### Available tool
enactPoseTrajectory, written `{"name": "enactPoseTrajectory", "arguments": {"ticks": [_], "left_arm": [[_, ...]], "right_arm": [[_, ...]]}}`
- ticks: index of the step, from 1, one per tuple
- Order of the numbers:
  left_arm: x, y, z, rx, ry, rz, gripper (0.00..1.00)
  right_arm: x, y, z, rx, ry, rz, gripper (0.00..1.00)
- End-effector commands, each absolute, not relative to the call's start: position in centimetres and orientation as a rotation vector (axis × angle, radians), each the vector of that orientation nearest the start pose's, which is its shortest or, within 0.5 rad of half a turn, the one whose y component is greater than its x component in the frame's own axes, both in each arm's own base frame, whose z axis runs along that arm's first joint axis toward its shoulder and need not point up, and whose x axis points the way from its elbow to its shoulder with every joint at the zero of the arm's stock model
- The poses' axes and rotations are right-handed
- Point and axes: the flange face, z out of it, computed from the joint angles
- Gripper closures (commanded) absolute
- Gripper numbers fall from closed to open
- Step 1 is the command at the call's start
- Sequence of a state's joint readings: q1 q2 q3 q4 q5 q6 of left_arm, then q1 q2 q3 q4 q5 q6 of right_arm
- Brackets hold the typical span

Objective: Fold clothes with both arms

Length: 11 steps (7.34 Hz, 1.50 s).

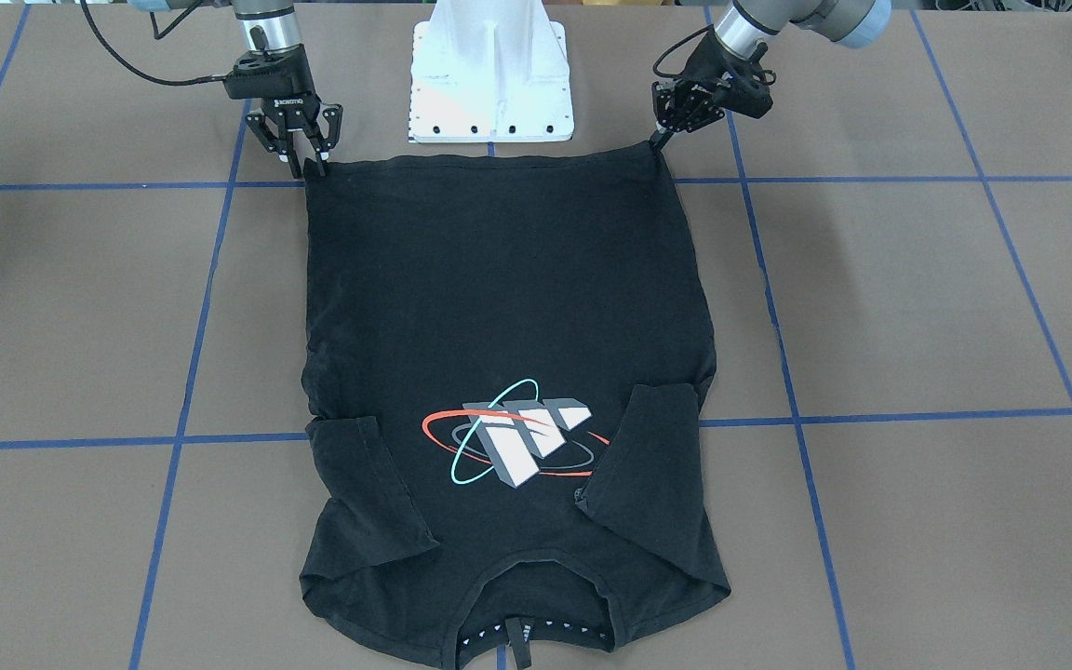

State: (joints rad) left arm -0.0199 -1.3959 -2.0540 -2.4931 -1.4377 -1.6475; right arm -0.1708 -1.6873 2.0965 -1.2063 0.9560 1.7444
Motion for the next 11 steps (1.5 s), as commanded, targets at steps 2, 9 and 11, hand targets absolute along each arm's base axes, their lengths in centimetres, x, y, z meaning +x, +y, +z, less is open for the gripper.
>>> {"name": "enactPoseTrajectory", "arguments": {"ticks": [2, 9, 11], "left_arm": [[42.3, -15.5, 40.1, 0.08, 1.232, -0.165, 1.0], [41.7, -15.5, 39.0, 0.061, 1.256, -0.182, 1.0], [39.3, -15.4, 36.3, 0.006, 1.282, -0.138, 1.0]], "right_arm": [[-46.5, -10.9, 41.6, 0.441, -0.842, 0.233, 0.65], [-45.2, -10.8, 39.5, 0.426, -0.882, 0.237, 1.0], [-41.2, -11.3, 33.5, 0.373, -0.925, 0.234, 1.0]]}}
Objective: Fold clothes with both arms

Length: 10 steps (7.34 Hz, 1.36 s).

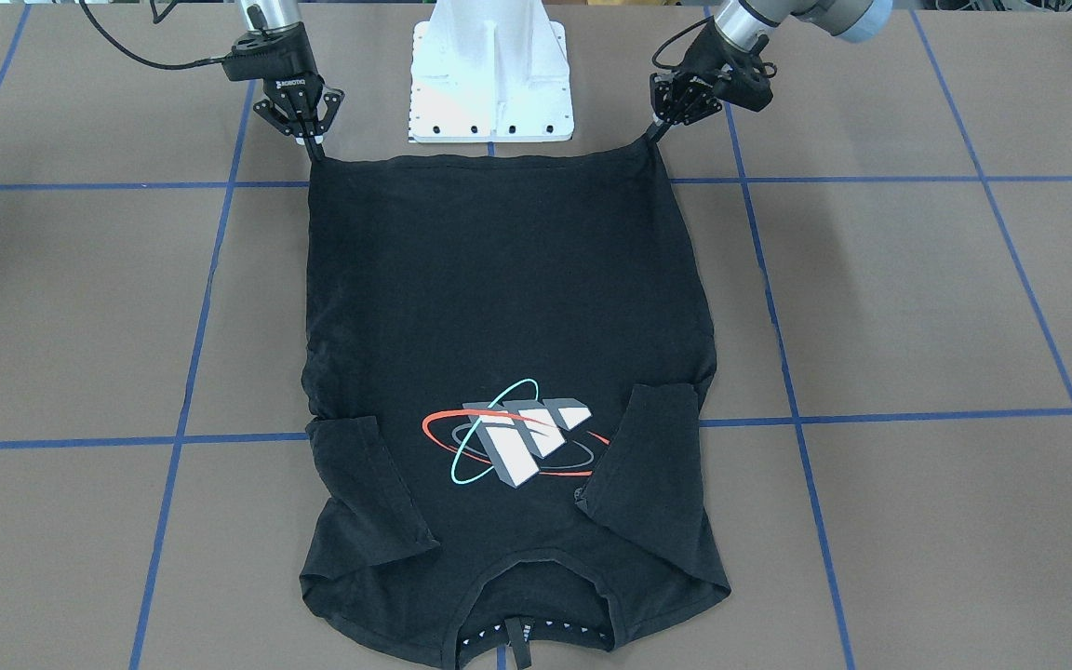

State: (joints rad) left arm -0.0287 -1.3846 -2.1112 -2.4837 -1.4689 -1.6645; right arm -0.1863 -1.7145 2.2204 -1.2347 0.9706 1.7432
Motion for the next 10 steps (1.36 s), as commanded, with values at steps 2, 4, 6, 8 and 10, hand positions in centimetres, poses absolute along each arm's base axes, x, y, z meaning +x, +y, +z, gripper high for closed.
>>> {"name": "enactPoseTrajectory", "arguments": {"ticks": [2, 4, 6, 8, 10], "left_arm": [[34.4, -18.8, 31.4, 0.012, 1.262, -0.072, 1.0], [29.3, -21.0, 27.5, 0.033, 1.234, 0.032, 1.0], [25.8, -20.1, 24.8, 0.014, 1.24, 0.062, 1.0], [24.5, -15.2, 22.0, -0.091, 1.252, 0.2, 1.0], [24.5, -14.6, 21.3, -0.101, 1.272, 0.223, 1.0]], "right_arm": [[-36.9, -13.3, 27.8, 0.28, -0.947, 0.249, 1.0], [-33.8, -13.2, 24.4, 0.198, -1.023, 0.191, 1.0], [-31.9, -10.4, 22.3, 0.061, -1.045, 0.081, 1.0], [-30.4, -6.2, 20.2, -0.027, -1.075, -0.054, 1.0], [-30.3, -5.2, 19.7, -0.019, -1.097, -0.071, 1.0]]}}
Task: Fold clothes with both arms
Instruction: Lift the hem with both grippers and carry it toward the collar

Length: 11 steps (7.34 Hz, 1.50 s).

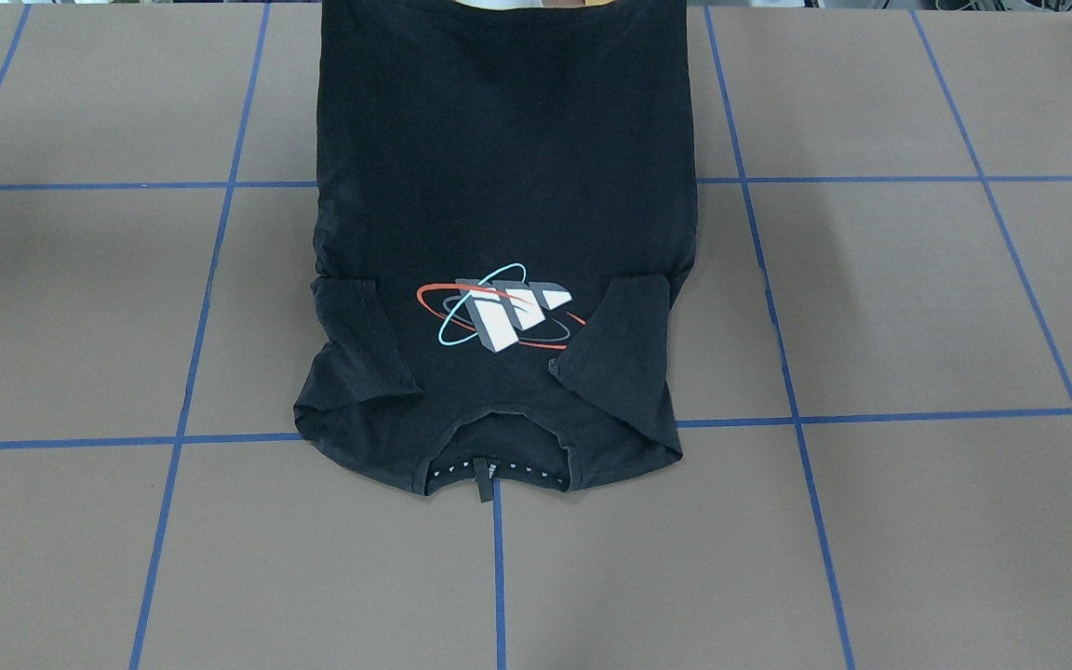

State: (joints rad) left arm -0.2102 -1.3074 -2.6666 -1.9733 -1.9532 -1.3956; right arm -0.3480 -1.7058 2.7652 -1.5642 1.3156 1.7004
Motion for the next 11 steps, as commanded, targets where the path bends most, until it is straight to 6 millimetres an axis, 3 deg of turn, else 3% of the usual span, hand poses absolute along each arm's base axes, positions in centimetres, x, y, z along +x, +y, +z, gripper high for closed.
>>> {"name": "enactPoseTrajectory", "arguments": {"ticks": [1, 3, 4, 5, 7, 8, 9, 11], "left_arm": [[24.0, -15.9, 21.4, -0.065, 1.268, 0.175, 1.0], [24.3, -20.3, 22.5, 0.061, 1.255, 0.102, 1.0], [25.8, -24.6, 23.2, 0.155, 1.245, 0.055, 1.0], [28.5, -28.4, 23.5, 0.202, 1.233, 0.006, 1.0], [33.9, -35.3, 23.8, 0.302, 1.18, -0.096, 1.0], [34.0, -37.7, 23.6, 0.333, 1.167, -0.121, 1.0], [33.3, -39.2, 24.0, 0.362, 1.146, -0.161, 1.0], [34.1, -41.1, 24.7, 0.393, 1.107, -0.202, 1.0]], "right_arm": [[-30.3, -6.8, 20.0, 0.058, -1.078, -0.014, 1.0], [-29.5, -11.1, 20.7, 0.151, -1.018, 0.107, 1.0], [-29.3, -12.9, 20.4, 0.186, -1.026, 0.172, 1.0], [-29.8, -14.8, 20.3, 0.222, -1.028, 0.235, 1.0], [-33.5, -19.4, 20.4, 0.294, -1.006, 0.359, 1.0], [-34.1, -21.2, 20.6, 0.321, -0.99, 0.403, 1.0], [-33.3, -23.3, 20.8, 0.35, -0.976, 0.456, 1.0], [-32.7, -26.9, 20.2, 0.404, -0.964, 0.517, 1.0]]}}
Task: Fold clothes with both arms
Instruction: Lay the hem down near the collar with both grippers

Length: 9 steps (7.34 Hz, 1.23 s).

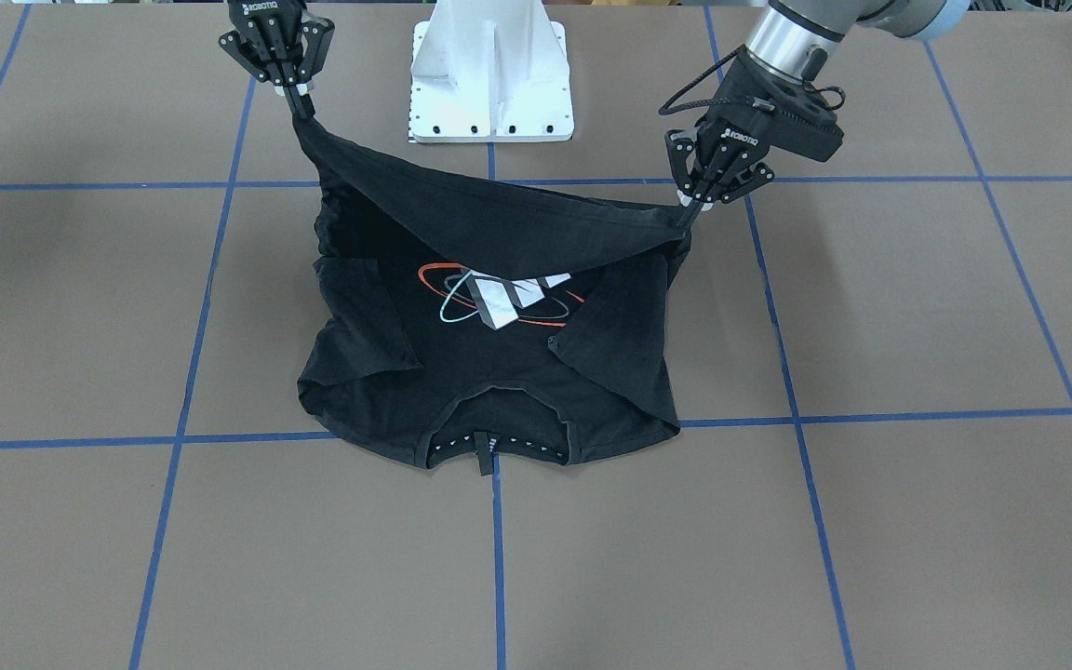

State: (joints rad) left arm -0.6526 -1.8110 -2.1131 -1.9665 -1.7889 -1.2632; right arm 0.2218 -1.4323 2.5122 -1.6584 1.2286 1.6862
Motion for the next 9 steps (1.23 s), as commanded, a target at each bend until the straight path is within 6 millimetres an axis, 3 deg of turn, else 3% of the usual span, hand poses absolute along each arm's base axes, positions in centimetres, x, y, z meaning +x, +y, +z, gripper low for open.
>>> {"name": "enactPoseTrajectory", "arguments": {"ticks": [1, 2, 4, 6, 7, 8, 9], "left_arm": [[35.1, -42.3, 24.6, 0.404, 1.097, -0.213, 1.0], [35.3, -43.8, 24.3, 0.413, 1.089, -0.232, 1.0], [36.9, -47.7, 25.8, 0.447, 1.02, -0.238, 1.0], [40.4, -51.3, 26.4, 0.458, 0.96, -0.258, 1.0], [41.6, -52.5, 26.8, 0.463, 0.935, -0.268, 1.0], [42.6, -53.5, 27.6, 0.461, 0.92, -0.273, 1.0], [43.5, -54.3, 29.5, 0.464, 0.897, -0.282, 1.0]], "right_arm": [[-33.6, -28.9, 20.1, 0.416, -0.952, 0.551, 1.0], [-34.3, -31.4, 20.4, 0.403, -0.925, 0.569, 1.0], [-35.4, -36.7, 21.7, 0.419, -0.855, 0.602, 1.0], [-38.2, -42.1, 21.8, 0.408, -0.802, 0.642, 1.0], [-38.7, -45.1, 22.3, 0.402, -0.763, 0.637, 1.0], [-39.0, -46.7, 23.7, 0.386, -0.725, 0.642, 1.0], [-40.5, -48.4, 23.9, 0.385, -0.71, 0.648, 1.0]]}}
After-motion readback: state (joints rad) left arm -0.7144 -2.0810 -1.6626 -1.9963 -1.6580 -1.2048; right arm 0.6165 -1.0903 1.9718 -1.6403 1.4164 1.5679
